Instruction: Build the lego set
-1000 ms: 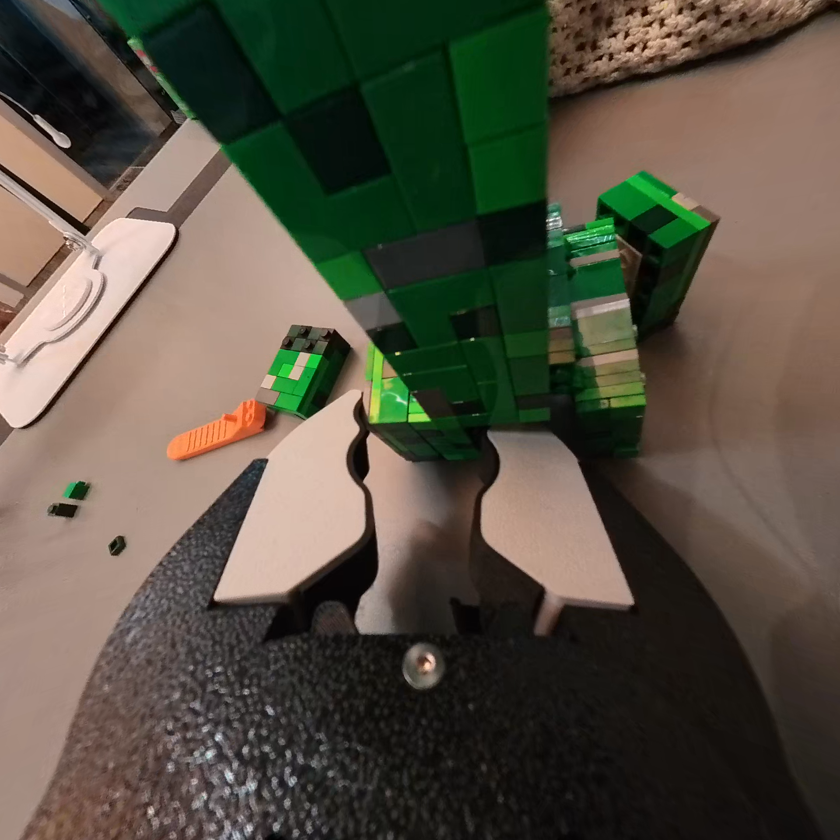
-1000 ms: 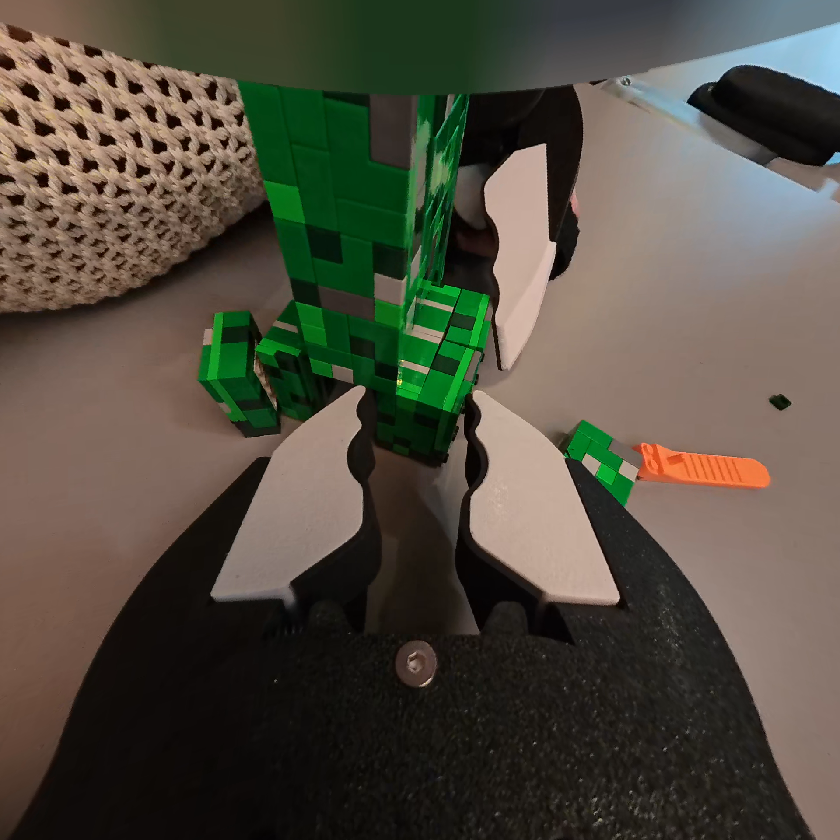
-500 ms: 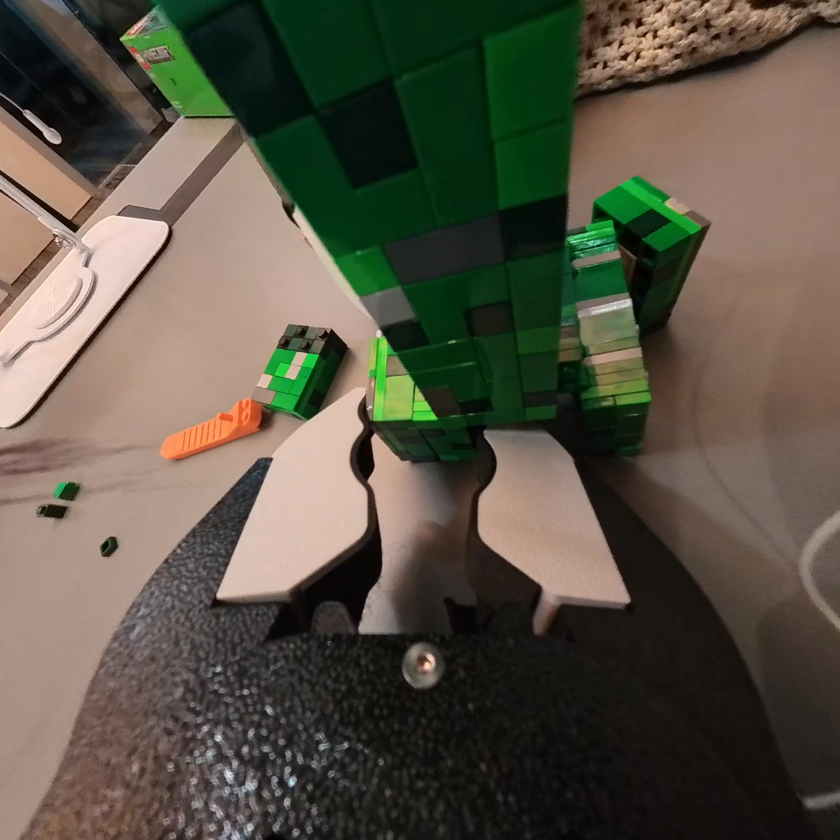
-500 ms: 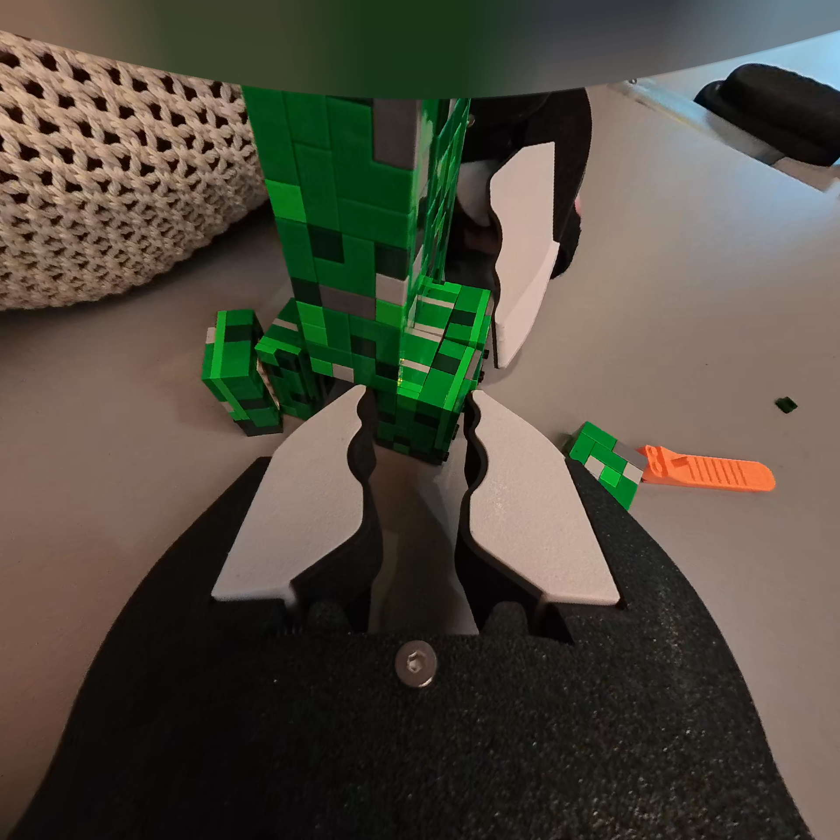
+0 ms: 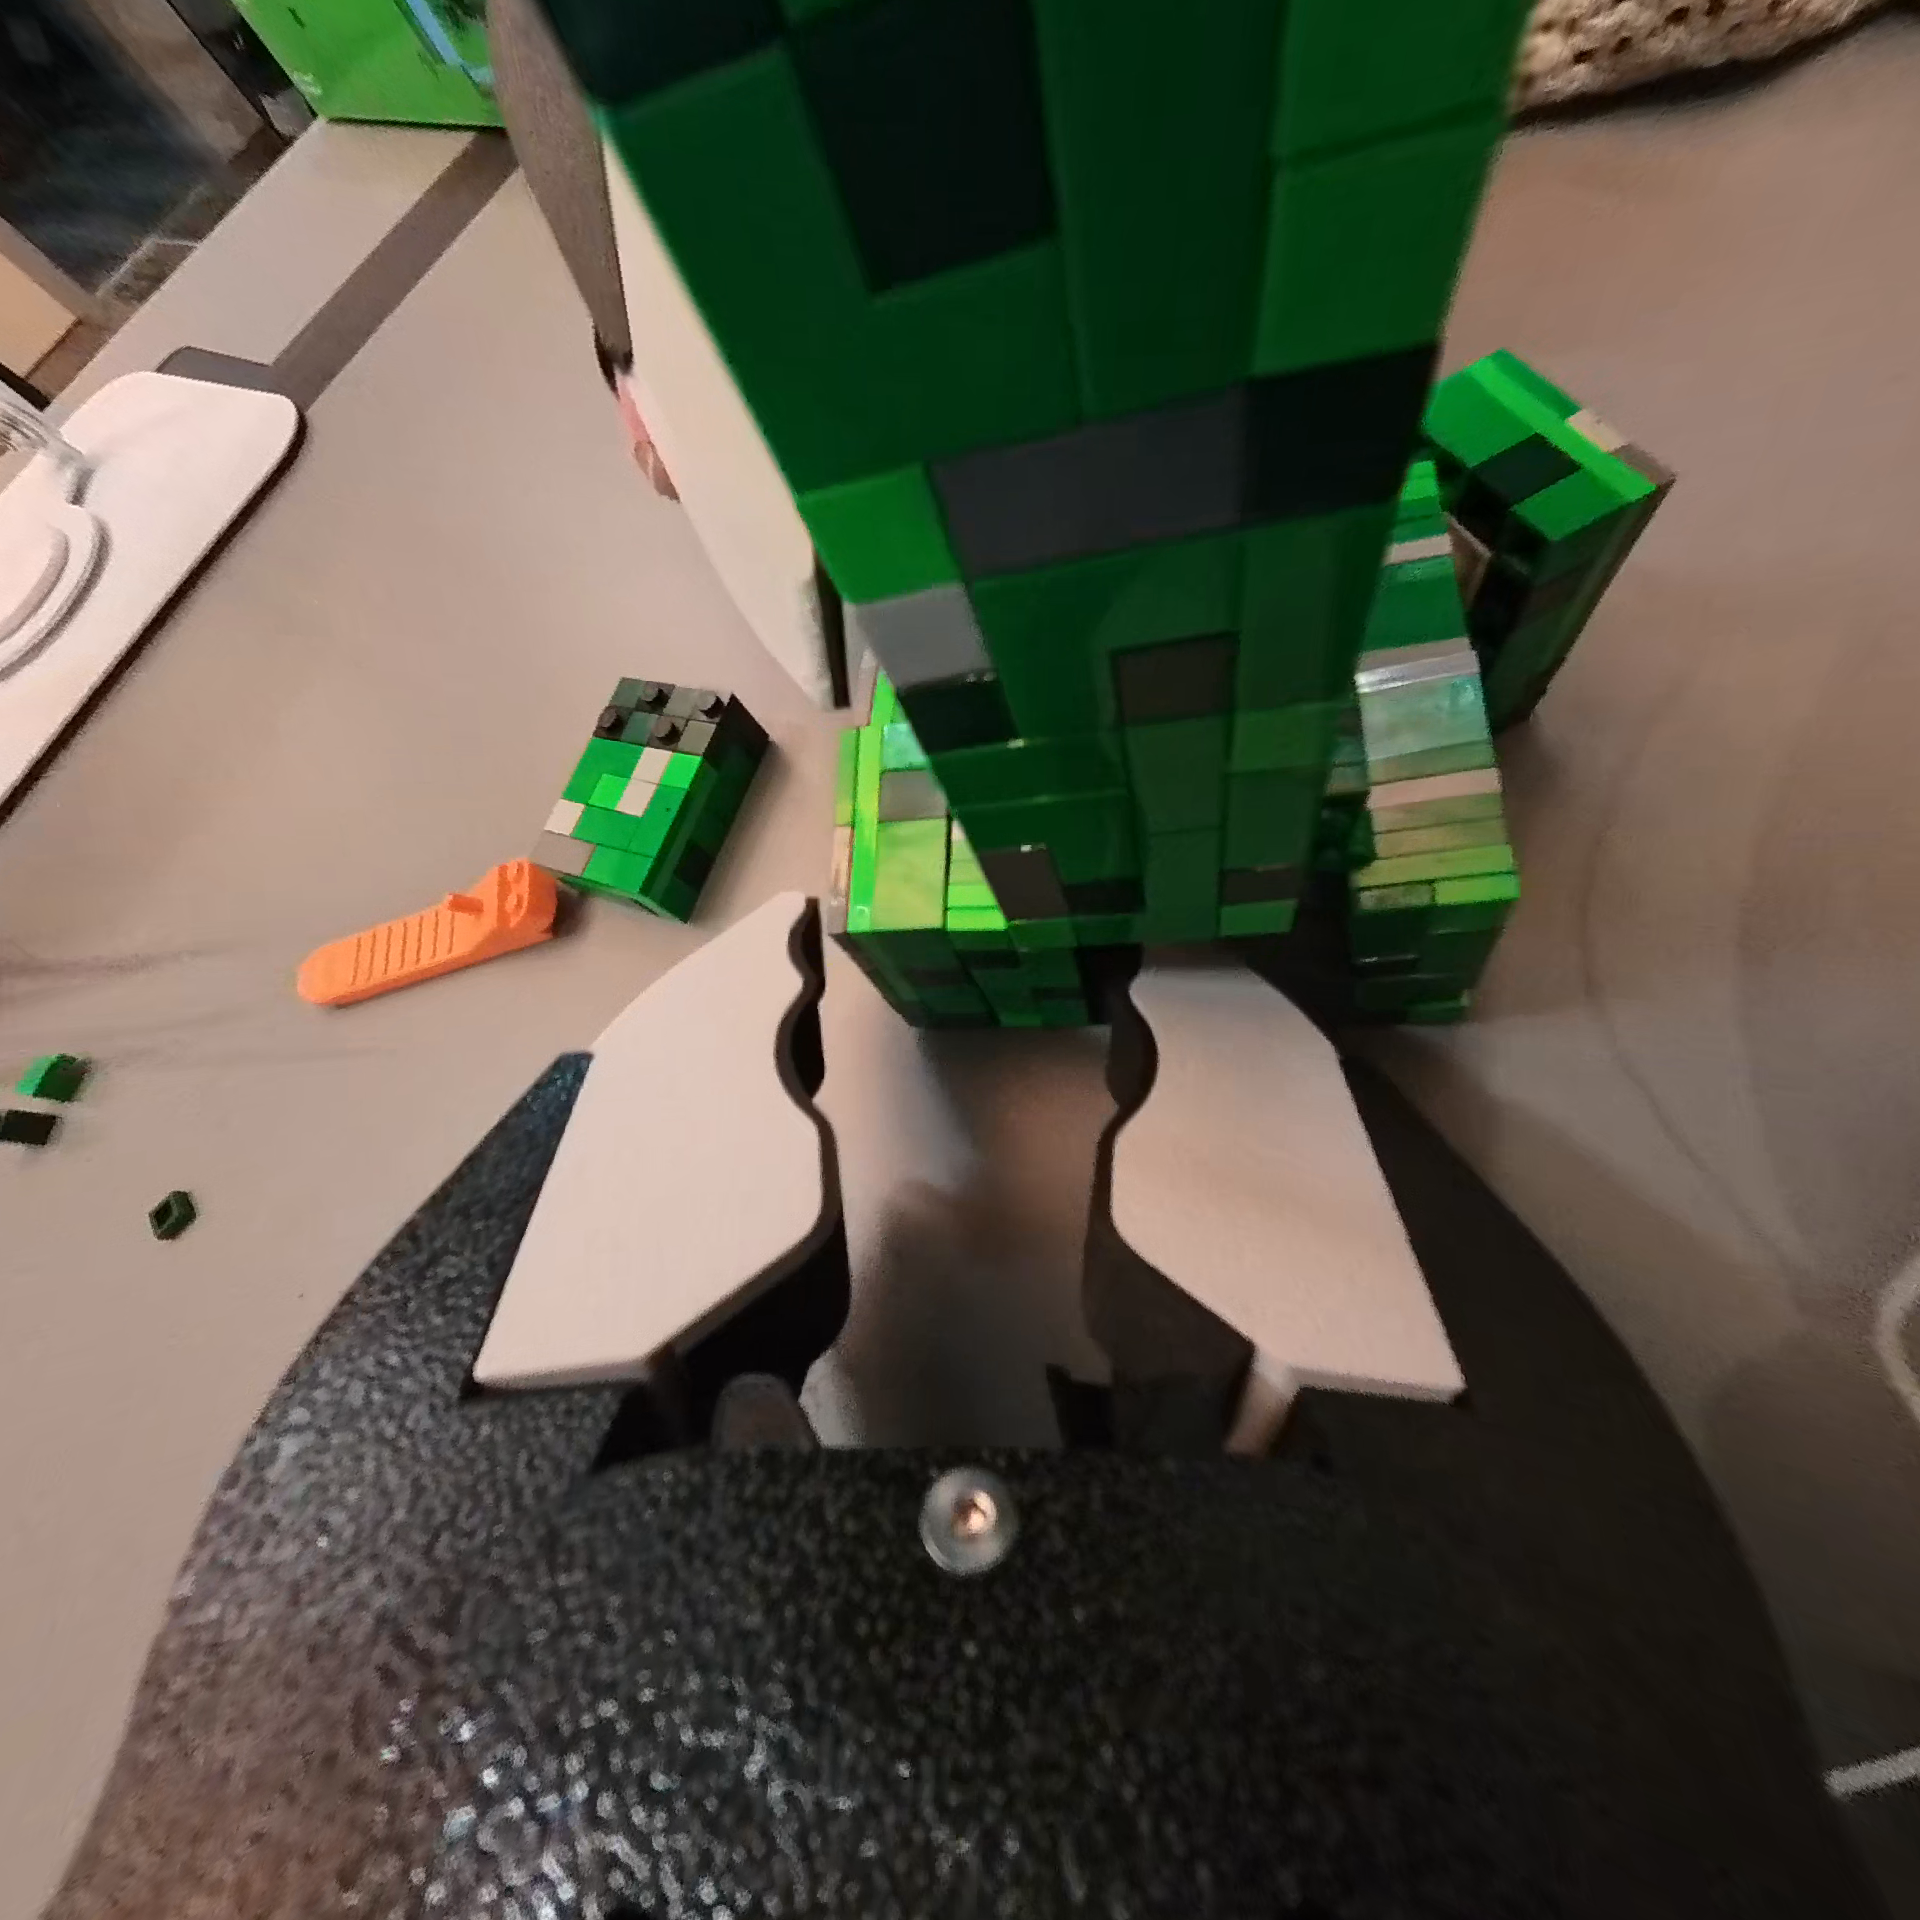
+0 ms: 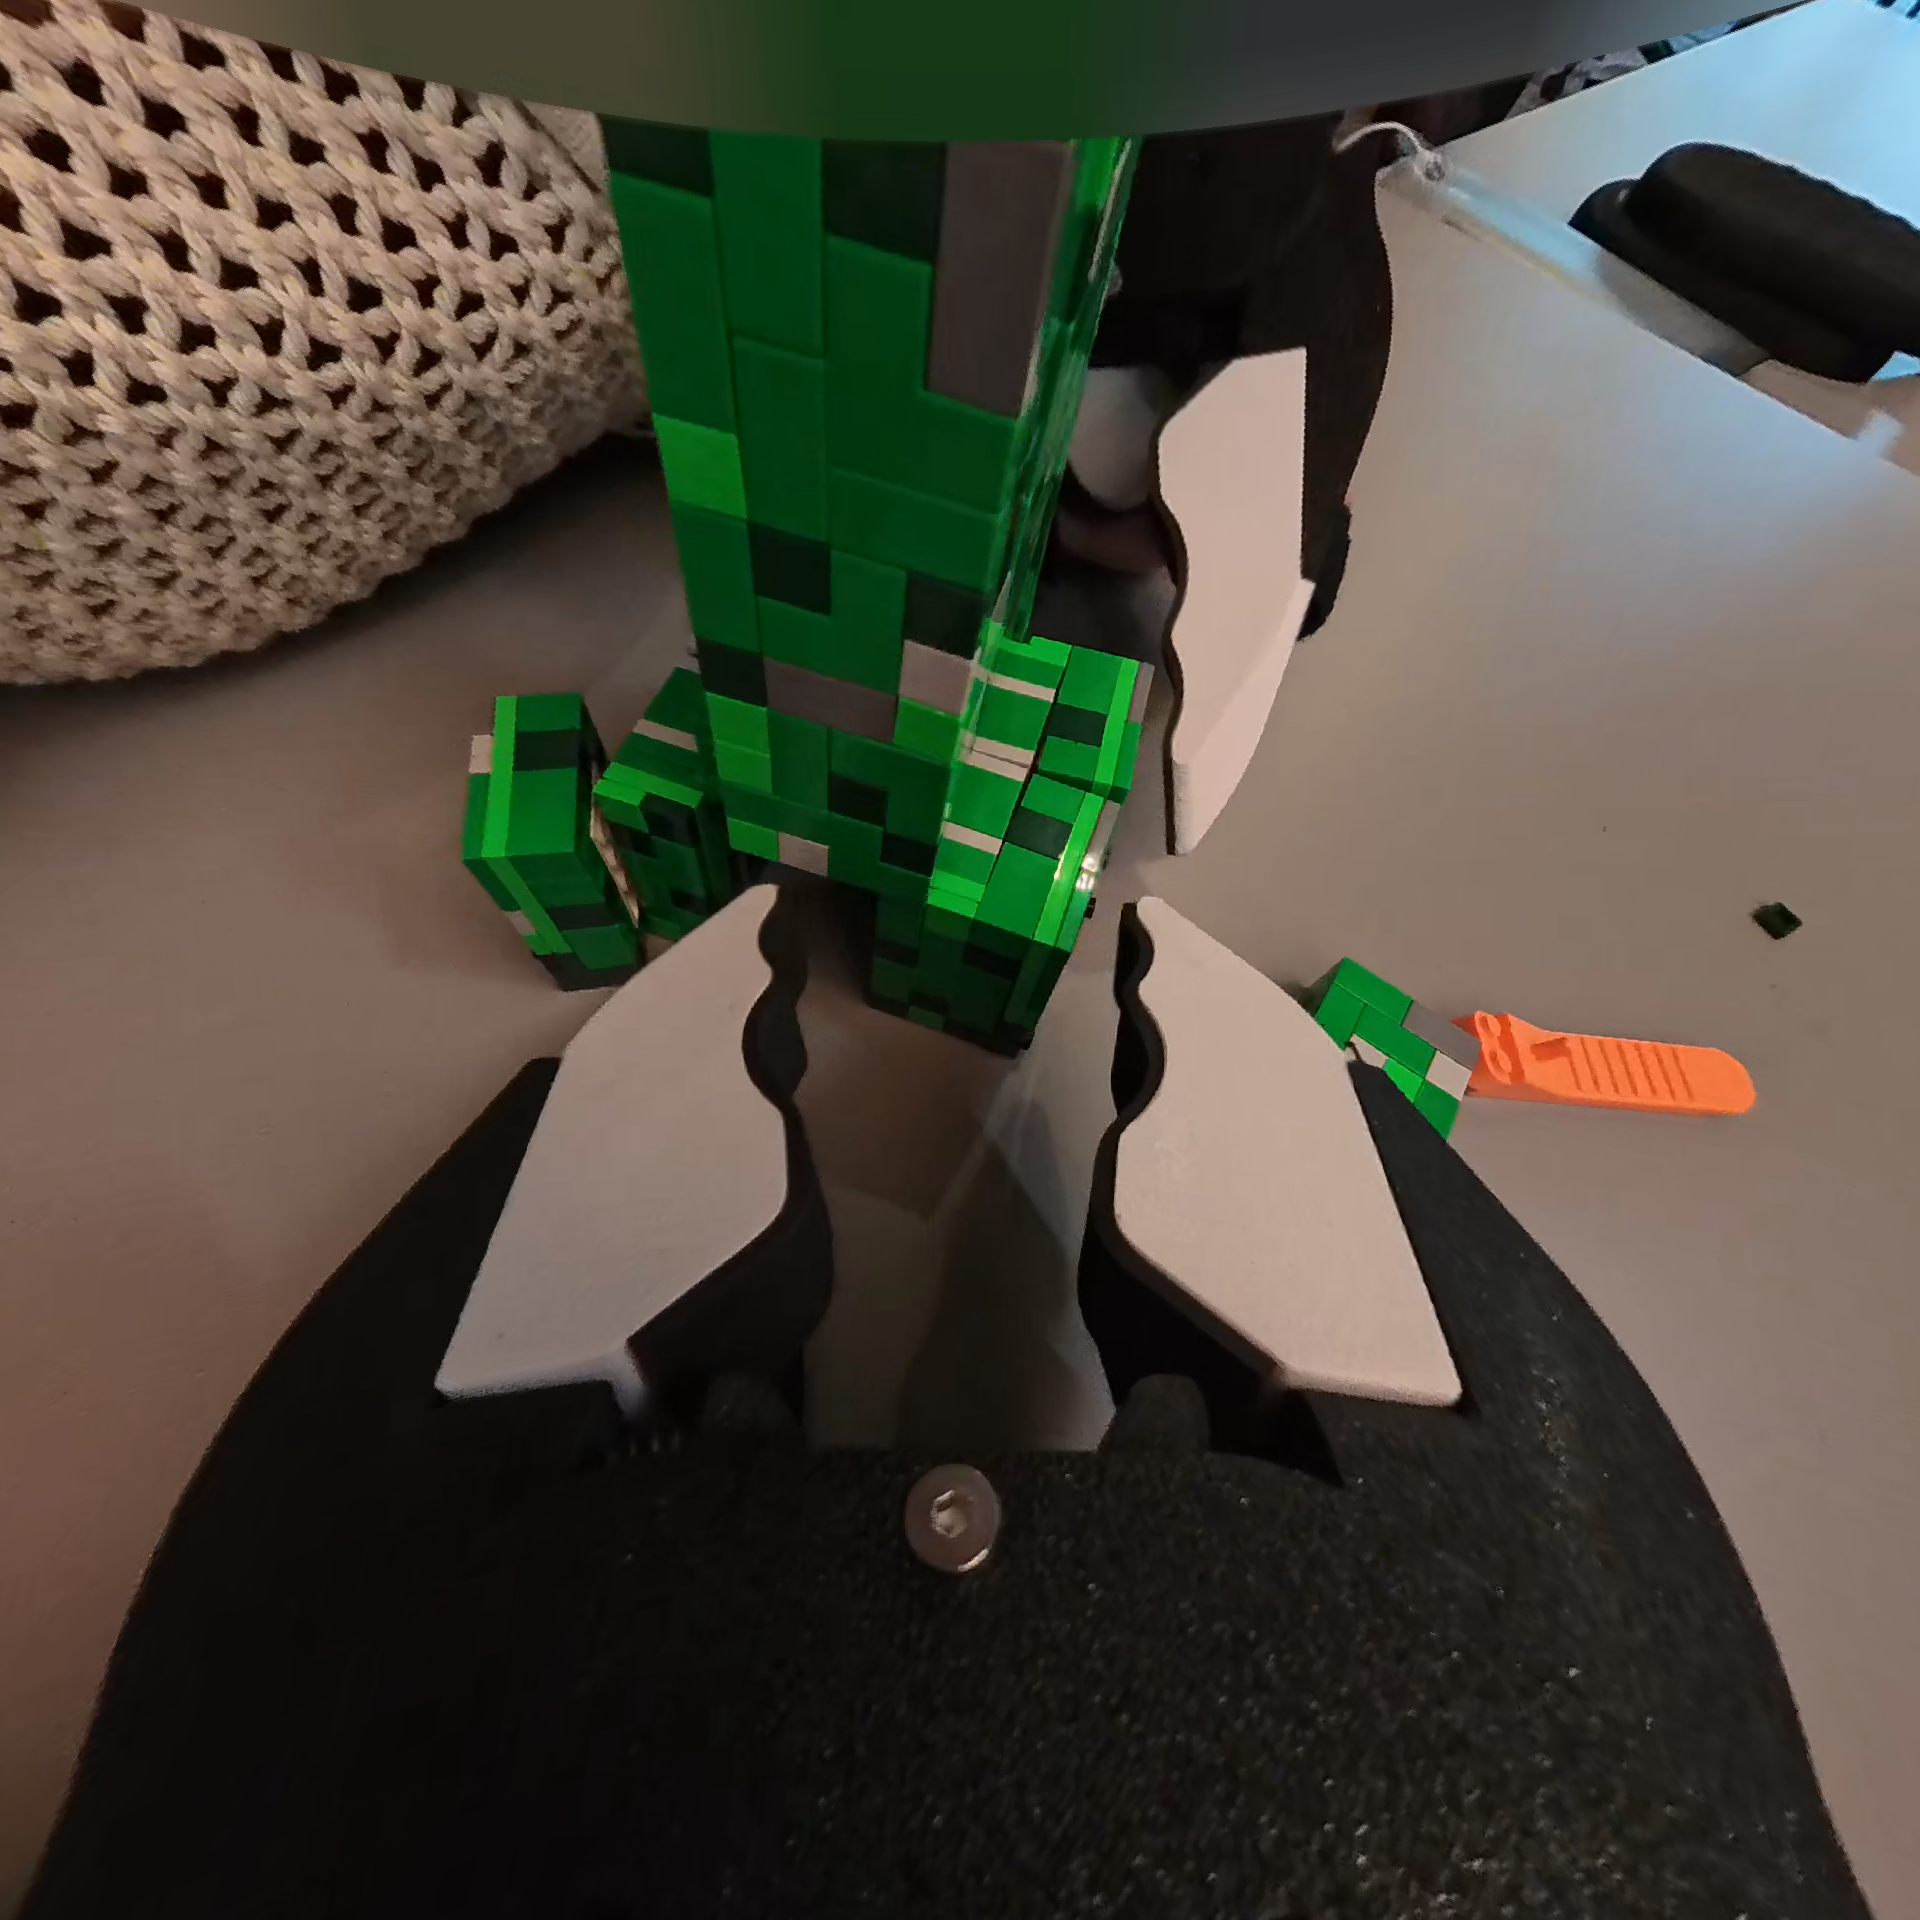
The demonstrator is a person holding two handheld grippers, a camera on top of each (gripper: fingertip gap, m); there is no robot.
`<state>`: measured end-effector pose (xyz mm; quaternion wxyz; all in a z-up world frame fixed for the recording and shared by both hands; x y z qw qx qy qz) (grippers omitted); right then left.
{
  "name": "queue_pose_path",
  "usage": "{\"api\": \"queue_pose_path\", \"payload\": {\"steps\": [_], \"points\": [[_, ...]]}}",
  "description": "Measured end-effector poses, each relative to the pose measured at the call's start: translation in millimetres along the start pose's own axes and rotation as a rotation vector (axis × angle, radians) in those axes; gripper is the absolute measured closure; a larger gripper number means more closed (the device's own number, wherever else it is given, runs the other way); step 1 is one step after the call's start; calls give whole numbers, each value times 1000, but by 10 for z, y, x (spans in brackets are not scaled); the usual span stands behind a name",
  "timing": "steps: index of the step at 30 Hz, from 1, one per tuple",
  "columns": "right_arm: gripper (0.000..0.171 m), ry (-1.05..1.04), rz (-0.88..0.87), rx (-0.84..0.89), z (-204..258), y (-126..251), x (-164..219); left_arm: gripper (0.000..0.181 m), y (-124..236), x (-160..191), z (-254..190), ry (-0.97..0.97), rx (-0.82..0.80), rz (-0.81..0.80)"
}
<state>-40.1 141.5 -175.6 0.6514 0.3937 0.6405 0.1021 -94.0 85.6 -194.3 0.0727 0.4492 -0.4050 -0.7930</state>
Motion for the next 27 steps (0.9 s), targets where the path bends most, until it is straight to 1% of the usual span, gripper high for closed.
{"api": "queue_pose_path", "payload": {"steps": [3, 5, 8, 11, 14, 19, 21, 24, 25, 27], "points": [[111, -13, -19, 0, 12, 43, 1, 128, 17, 26, -3, 5, 20, 2], [109, -28, 1, 9, 13, 65, 43, 126, 32, 59, 6, 14, 30, 11], [108, -56, 23, 40, -2, 108, 101, 121, 59, 78, -7, 20, 63, 6], [107, -109, 48, 89, -17, 193, 174, 121, 84, 73, -27, 17, 82, -11], [108, -184, 51, 134, 27, 277, 222, 122, 100, 70, -30, 19, 83, -21], [108, -256, 30, 192, 173, 303, 208, 129, 130, 52, -52, 4, 102, -50], [110, -281, 9, 227, 199, 349, 175, 132, 115, 56, -37, 15, 108, -41], [114, -318, -10, 296, 225, 446, 144, 133, 110, 66, -40, 26, 124, -32], [115, -331, -13, 319, 241, 471, 141, 132, 113, 82, -51, 36, 135, -20], [115, -373, -21, 375, 272, 522, 141, 118, 117, 144, -59, 64, 135, 19]]}}
Point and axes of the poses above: each gripper's, where its closed fingertips meet, y back along the fingers, x out of its underside, z = x × y across the jaws, the point moved 3 cm from there along y, back along the fingers, and after that the axes turned 11 degrees about z, right-handed, at the moved point
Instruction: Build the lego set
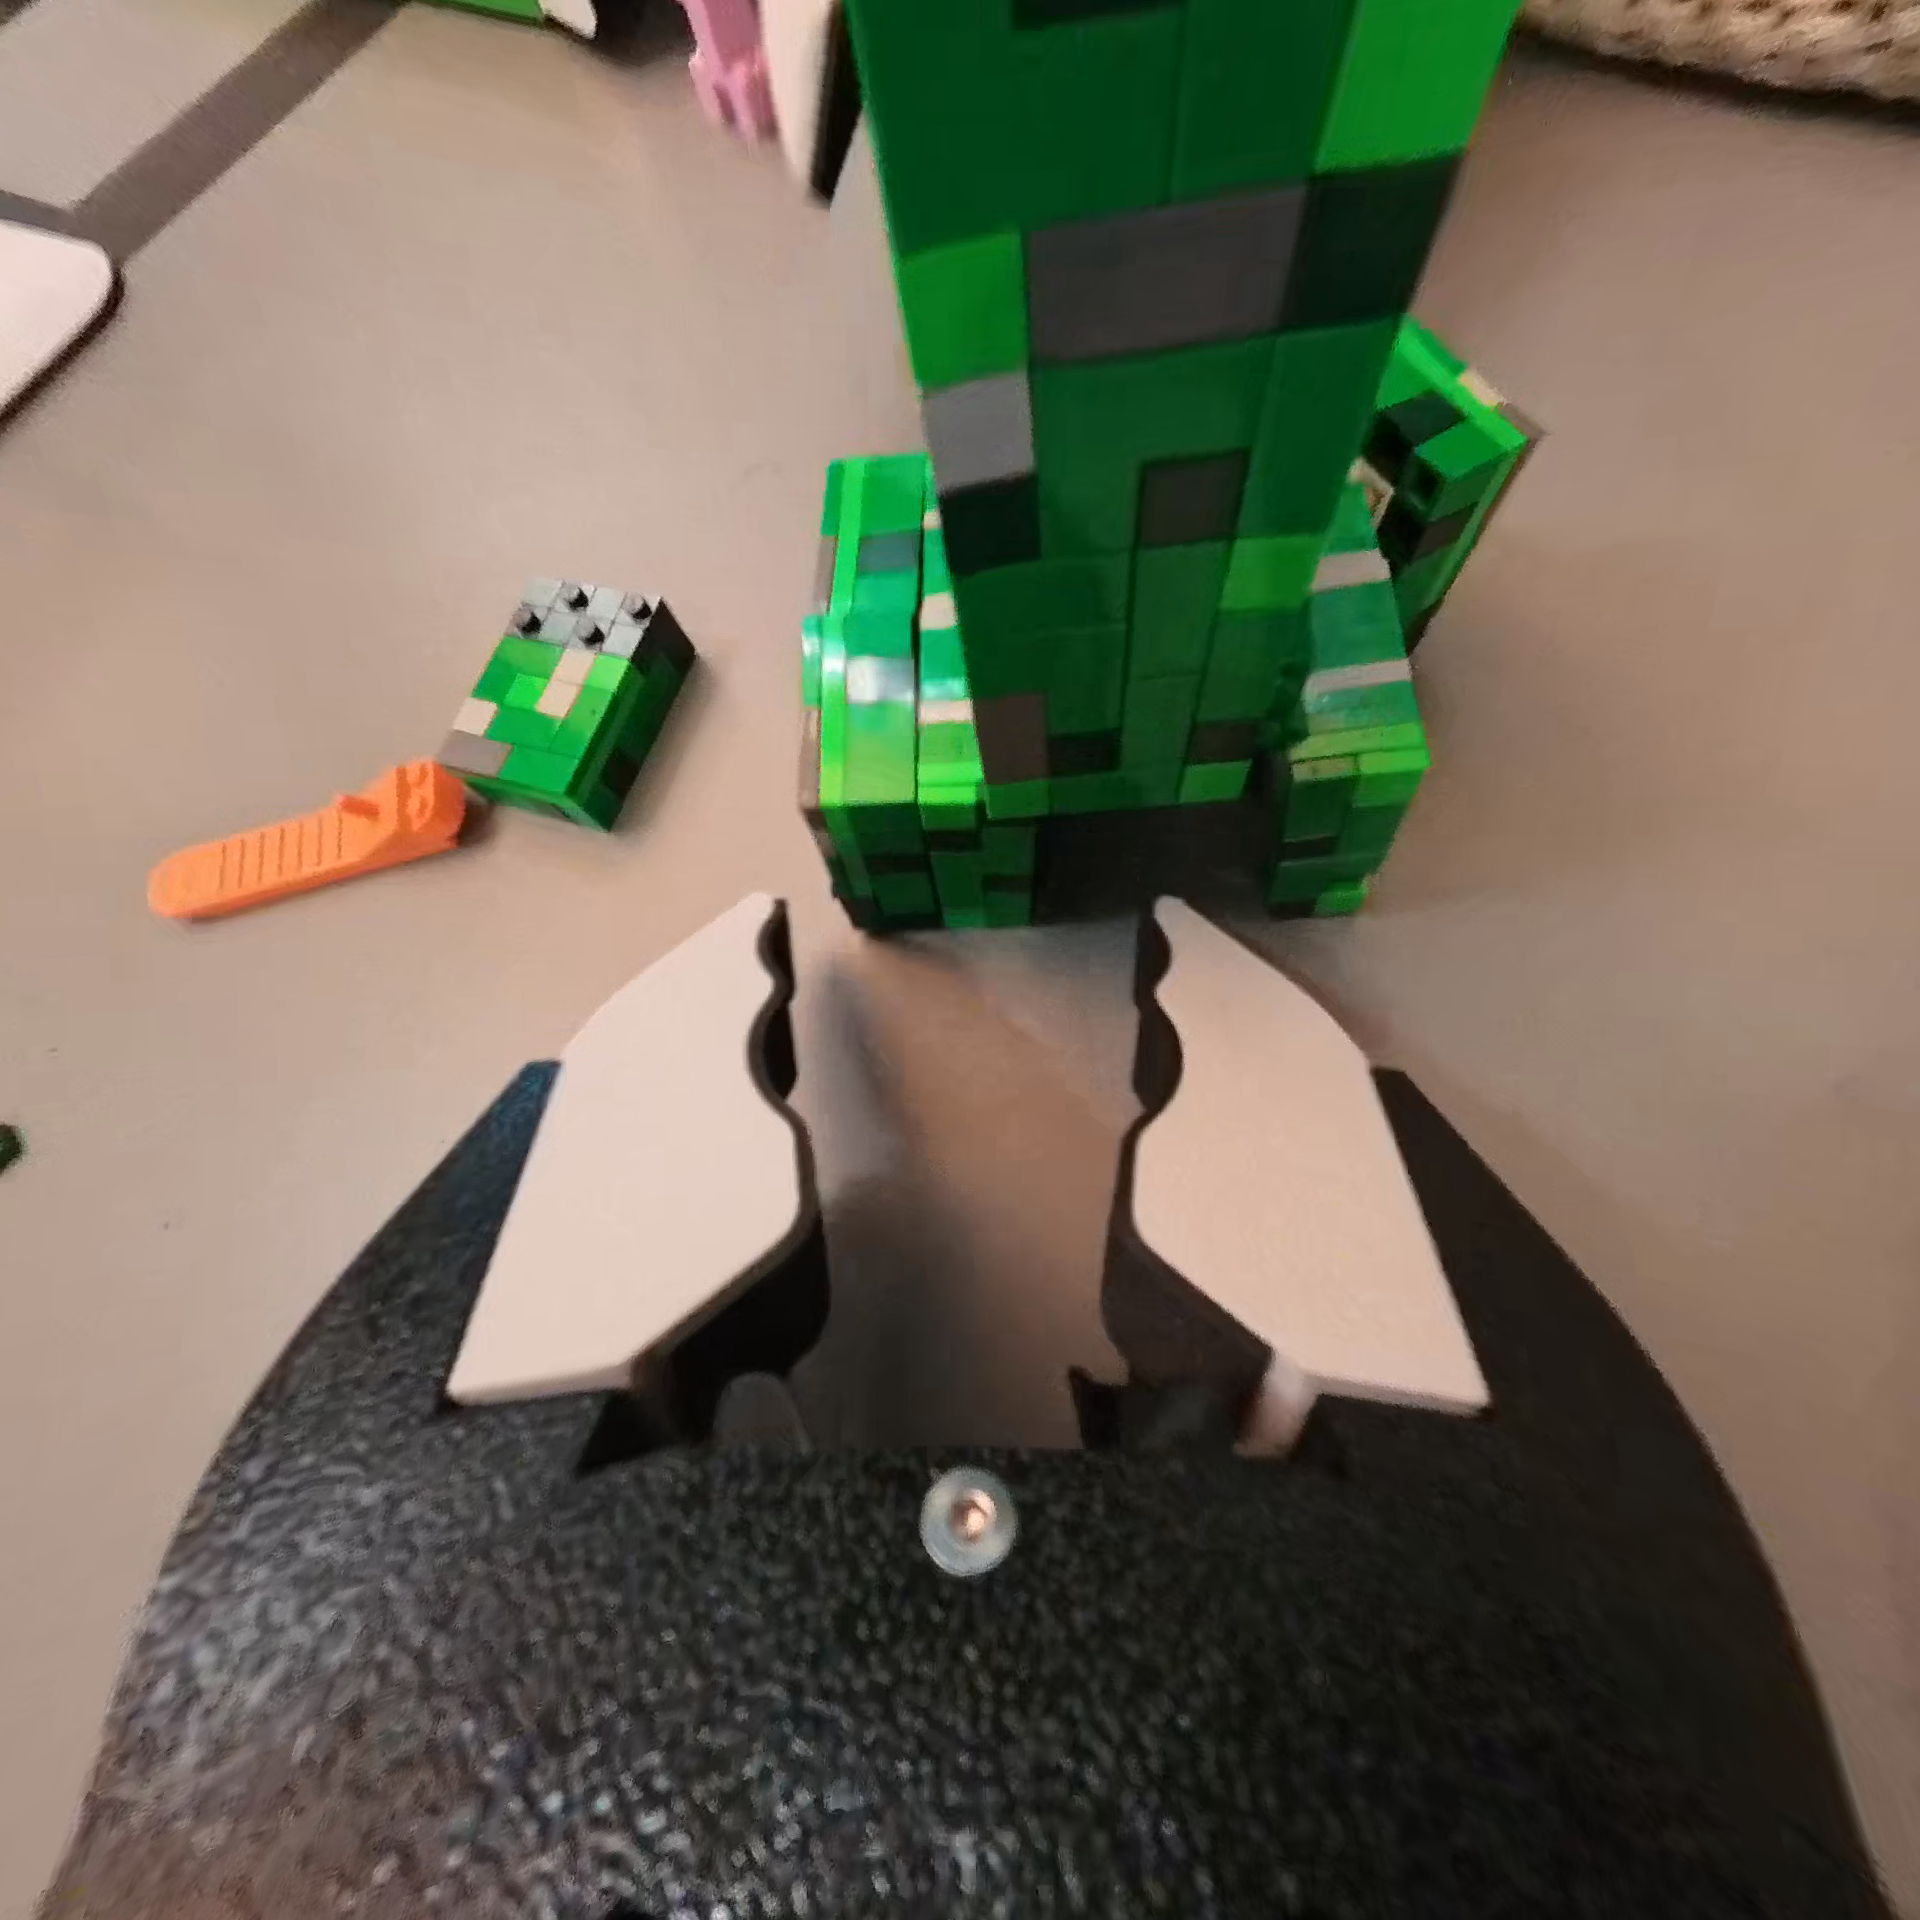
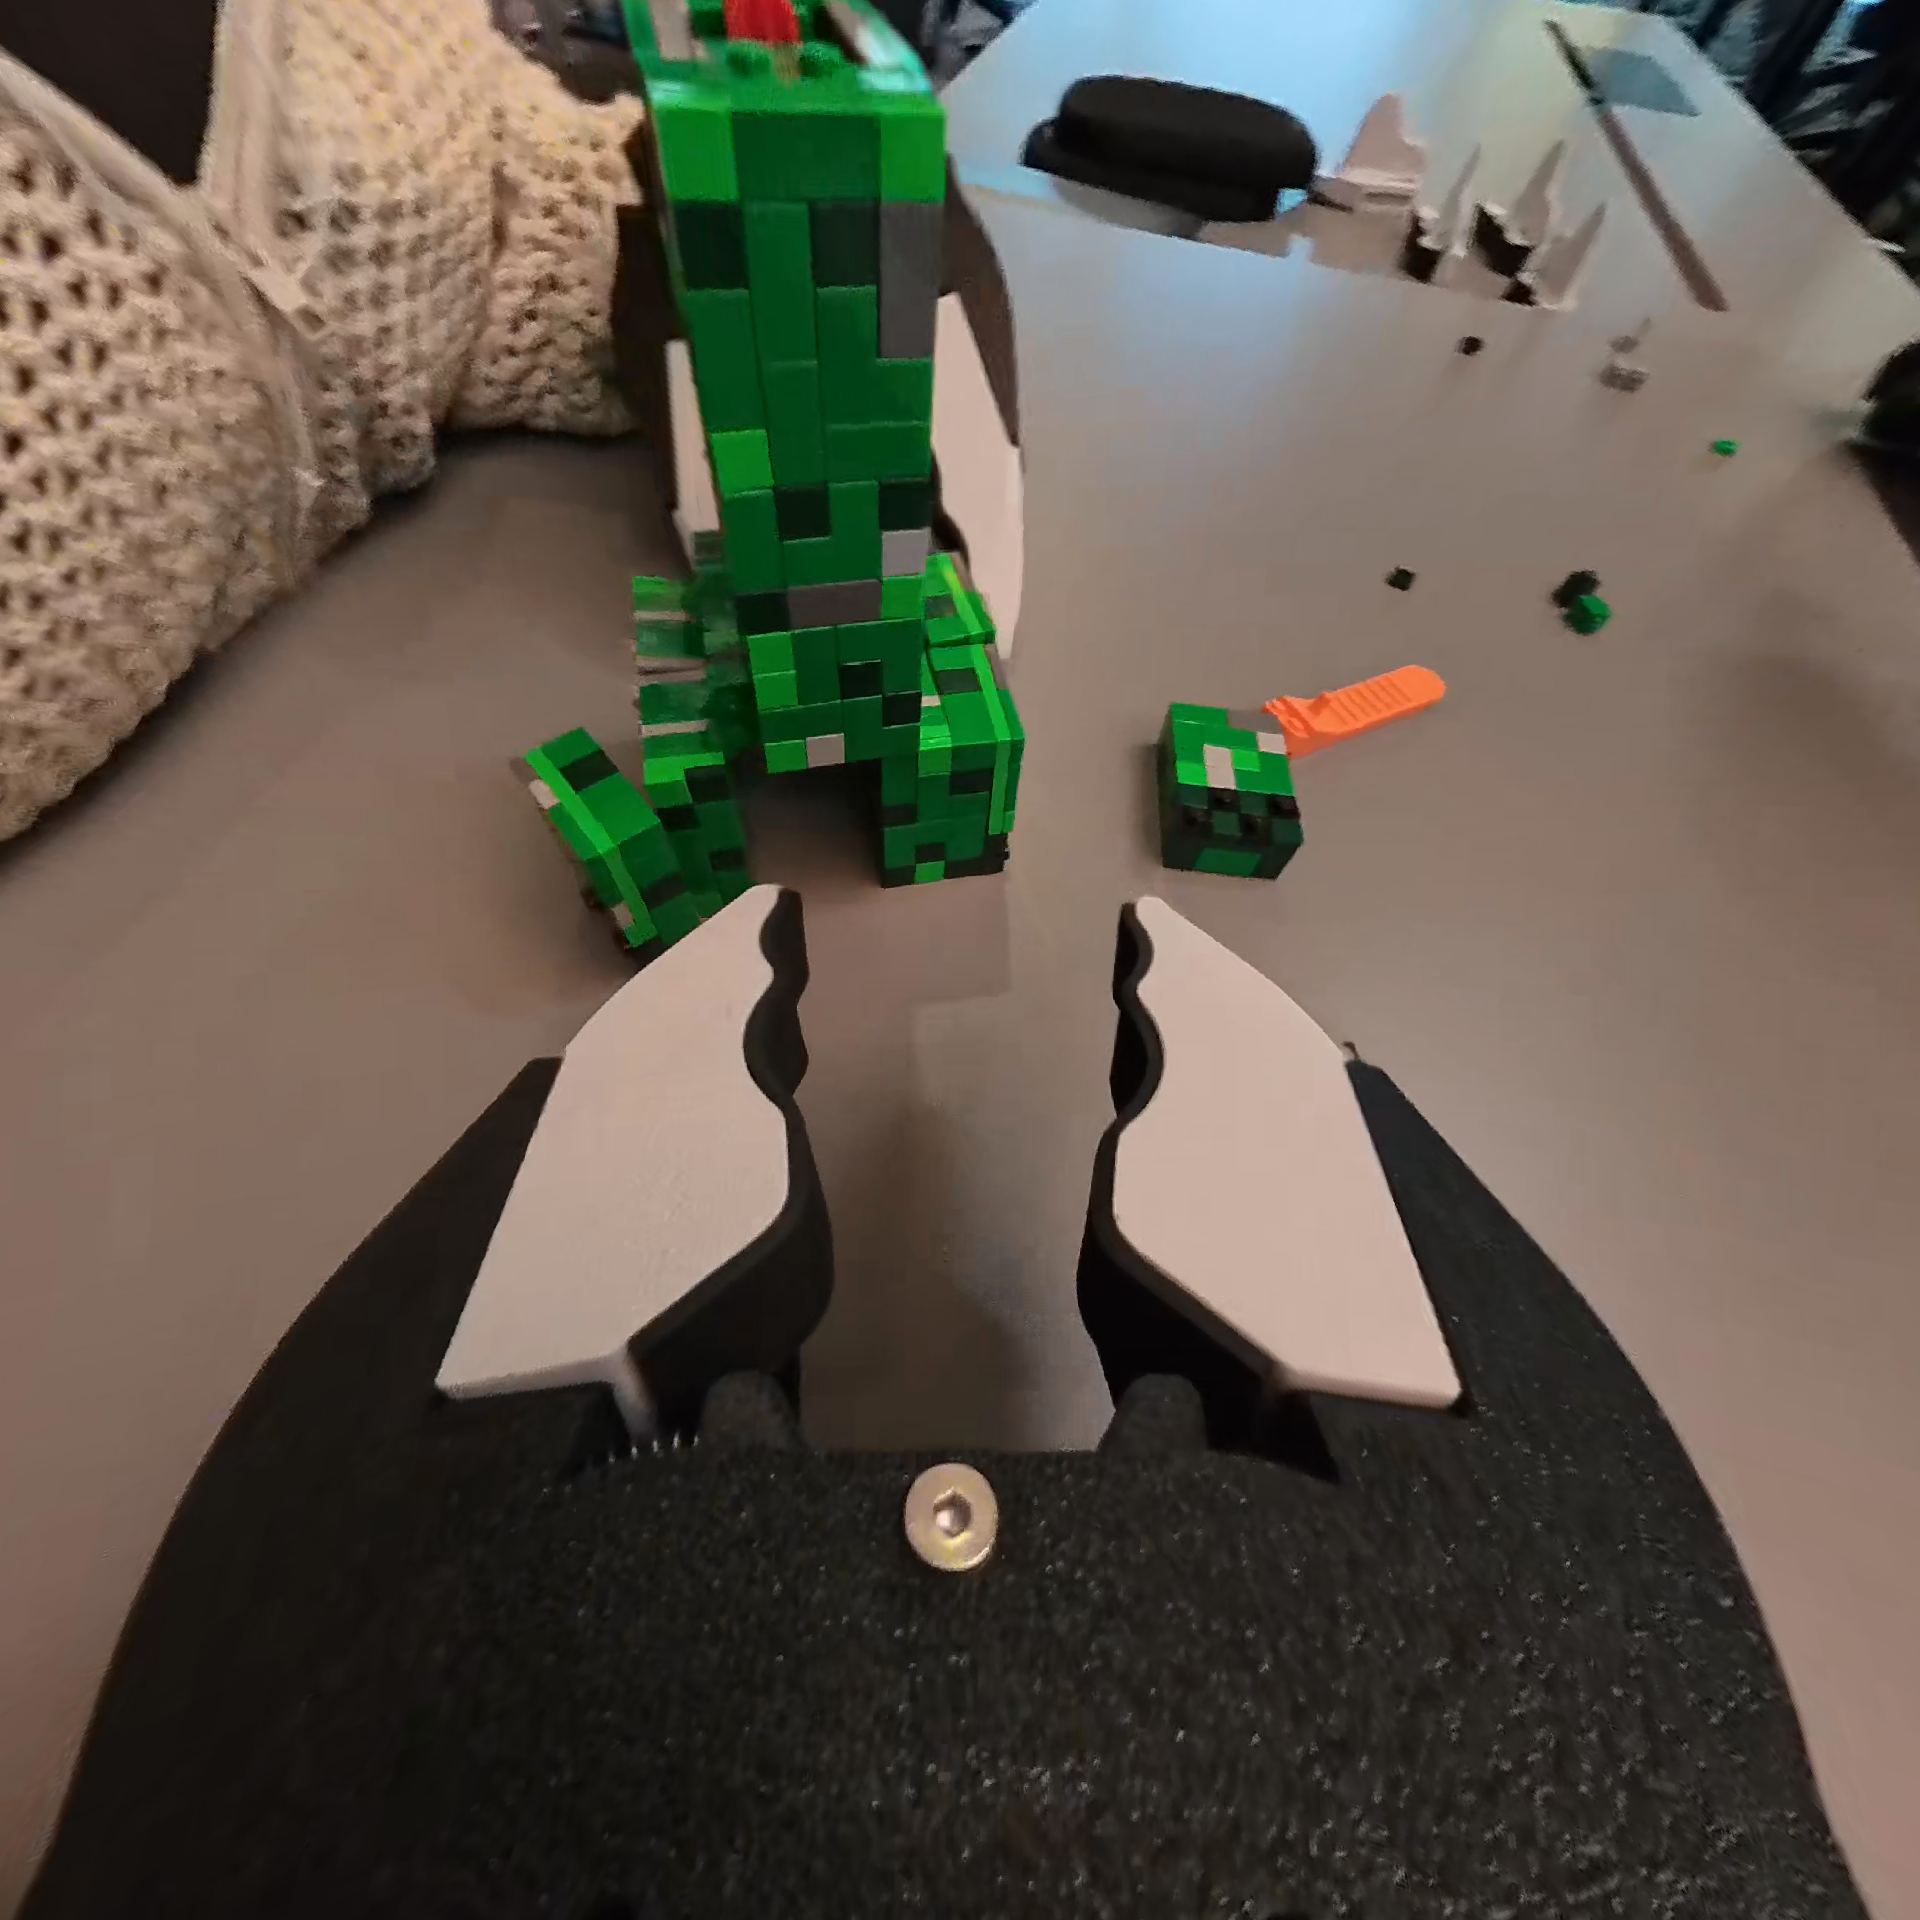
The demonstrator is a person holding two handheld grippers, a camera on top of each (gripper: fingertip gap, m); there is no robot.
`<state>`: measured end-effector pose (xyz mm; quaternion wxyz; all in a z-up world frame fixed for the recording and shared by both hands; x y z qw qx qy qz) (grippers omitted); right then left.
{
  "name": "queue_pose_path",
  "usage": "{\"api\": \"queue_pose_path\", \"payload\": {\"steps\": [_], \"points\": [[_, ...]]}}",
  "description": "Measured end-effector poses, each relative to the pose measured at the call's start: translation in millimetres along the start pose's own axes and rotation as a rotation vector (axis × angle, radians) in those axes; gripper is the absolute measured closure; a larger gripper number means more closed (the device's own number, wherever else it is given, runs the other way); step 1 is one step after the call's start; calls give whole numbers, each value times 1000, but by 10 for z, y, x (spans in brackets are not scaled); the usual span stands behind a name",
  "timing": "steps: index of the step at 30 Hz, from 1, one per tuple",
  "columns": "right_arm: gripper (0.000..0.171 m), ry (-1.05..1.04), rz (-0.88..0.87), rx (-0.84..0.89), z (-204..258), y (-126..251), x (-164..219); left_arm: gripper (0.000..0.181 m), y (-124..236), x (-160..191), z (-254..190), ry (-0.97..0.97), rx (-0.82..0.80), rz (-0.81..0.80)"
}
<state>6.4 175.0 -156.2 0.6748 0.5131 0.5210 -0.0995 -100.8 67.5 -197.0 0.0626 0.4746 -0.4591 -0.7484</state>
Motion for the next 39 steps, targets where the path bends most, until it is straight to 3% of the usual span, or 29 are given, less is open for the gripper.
{"api": "queue_pose_path", "payload": {"steps": [4, 9, 14, 19, 23, 34, 39], "points": [[122, -172, 8, 65, 134, 99, 20, 110, 133, 147, 25, 49, -90, 8], [119, -351, 76, 94, 592, 7, -15, 134, 353, 136, -276, 62, -54, -107], [119, -353, 179, 231, 950, -216, -26, 149, 297, 31, -591, -26, -12, -94], [123, -362, 203, 323, 947, -307, 57, 147, 140, -25, -662, 30, 44, -32], [129, -388, 163, 298, 868, -301, 46, 147, 108, -100, -651, 49, 35, -53], [137, -318, 148, 235, 1059, -456, -115, 149, 89, -117, -665, 17, 2, -52], [142, -22, 217, 227, 1113, -309, -69, 148, 100, -130, -720, -30, 7, -67]]}}
Point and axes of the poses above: each gripper's, where its closed fingertips meet, y back along the fingers, x out of its underside, z = x × y across the jaws, the point moved 3 cm from there along y, back along the fingers, and after that the axes turned 11 degrees about z, right-handed, at the moved point
